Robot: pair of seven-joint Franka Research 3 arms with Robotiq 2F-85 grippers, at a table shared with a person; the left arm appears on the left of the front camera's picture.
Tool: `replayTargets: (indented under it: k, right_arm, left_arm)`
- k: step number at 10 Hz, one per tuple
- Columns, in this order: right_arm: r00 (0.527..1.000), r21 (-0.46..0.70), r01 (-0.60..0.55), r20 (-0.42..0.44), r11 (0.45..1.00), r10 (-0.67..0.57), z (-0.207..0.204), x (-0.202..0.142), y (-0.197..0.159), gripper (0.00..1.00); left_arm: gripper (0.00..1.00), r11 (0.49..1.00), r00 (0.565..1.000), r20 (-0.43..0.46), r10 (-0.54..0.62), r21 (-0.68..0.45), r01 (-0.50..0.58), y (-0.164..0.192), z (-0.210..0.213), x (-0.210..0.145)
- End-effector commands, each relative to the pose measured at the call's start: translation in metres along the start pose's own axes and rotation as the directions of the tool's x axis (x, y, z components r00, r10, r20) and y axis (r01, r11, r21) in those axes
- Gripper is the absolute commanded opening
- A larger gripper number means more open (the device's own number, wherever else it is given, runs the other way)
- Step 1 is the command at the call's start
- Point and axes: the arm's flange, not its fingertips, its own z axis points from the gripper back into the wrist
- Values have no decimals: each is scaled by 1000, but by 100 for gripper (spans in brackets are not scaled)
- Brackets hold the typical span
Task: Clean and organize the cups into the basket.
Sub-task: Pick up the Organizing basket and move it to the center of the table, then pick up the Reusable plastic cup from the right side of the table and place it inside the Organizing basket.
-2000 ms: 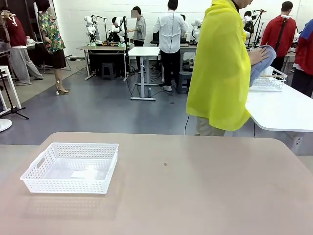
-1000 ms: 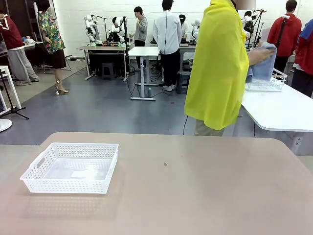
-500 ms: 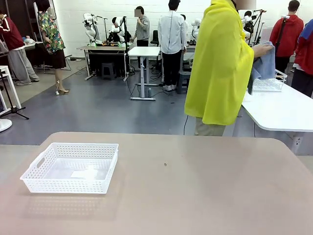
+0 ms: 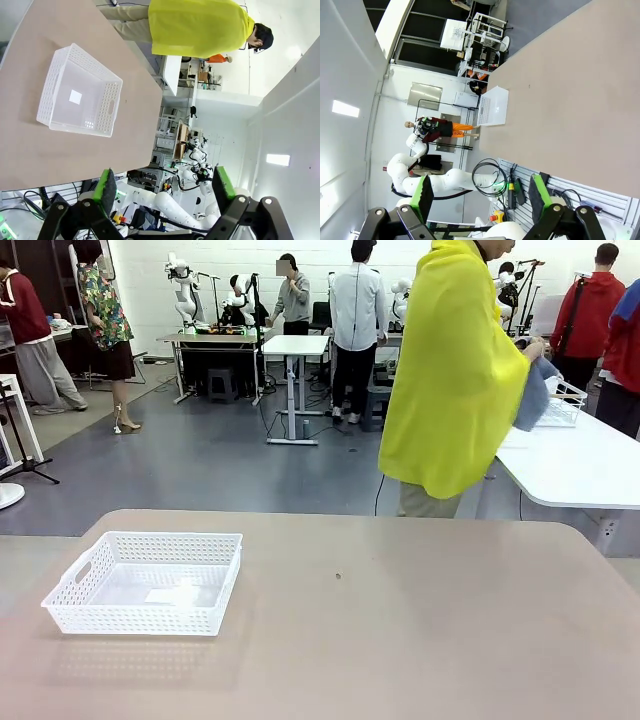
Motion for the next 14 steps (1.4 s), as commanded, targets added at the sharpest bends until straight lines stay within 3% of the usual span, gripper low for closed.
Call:
replayTargets:
  k: [1, 14]
  right_arm:
    - [1000, 19, -8, 5, 1000, 8, -1, -1, 0, 100]
    - [1000, 19, -8, 5, 1000, 8, -1, -1, 0, 100]
  left_arm:
    - [100, 1000, 1000, -1, -8, 2, 8, -1, 3, 1]
    - [100, 1000, 1000, -1, -8, 2, 8, -1, 3, 1]
